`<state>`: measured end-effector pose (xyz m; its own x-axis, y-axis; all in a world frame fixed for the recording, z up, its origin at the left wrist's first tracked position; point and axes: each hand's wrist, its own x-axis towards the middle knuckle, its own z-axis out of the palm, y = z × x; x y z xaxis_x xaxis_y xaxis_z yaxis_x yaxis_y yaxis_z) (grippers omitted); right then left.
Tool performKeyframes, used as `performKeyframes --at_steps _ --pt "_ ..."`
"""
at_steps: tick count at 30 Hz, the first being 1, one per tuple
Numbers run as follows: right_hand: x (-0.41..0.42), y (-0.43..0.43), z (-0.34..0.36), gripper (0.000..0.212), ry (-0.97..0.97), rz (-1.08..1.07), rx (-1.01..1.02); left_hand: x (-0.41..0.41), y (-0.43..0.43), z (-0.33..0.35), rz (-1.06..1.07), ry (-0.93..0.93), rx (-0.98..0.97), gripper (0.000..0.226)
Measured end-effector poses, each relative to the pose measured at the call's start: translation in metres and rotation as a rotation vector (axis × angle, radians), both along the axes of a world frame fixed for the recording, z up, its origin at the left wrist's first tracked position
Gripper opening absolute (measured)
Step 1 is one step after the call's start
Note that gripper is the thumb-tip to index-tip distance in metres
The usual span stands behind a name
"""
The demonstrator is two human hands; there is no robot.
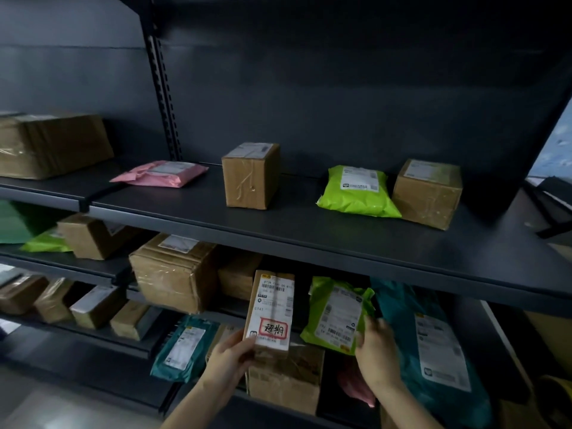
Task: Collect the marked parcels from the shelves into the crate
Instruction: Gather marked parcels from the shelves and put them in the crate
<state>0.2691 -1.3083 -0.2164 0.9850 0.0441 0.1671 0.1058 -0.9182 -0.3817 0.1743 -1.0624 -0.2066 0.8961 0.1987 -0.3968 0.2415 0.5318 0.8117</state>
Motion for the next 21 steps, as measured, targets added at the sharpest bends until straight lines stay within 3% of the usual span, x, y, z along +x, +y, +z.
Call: performKeyframes --at_steps 4,21 --pt "-0.015 0.024 0.014 0.044 0.007 0.050 0.016 -0.015 0.017 0.009 0.007 -0.010 0.024 0.029" --pt "-0.127 0.178 0.082 0.054 -0.041 0.118 0.126 -0.109 0.161 0.057 -0.060 -0.121 0.088 0.025"
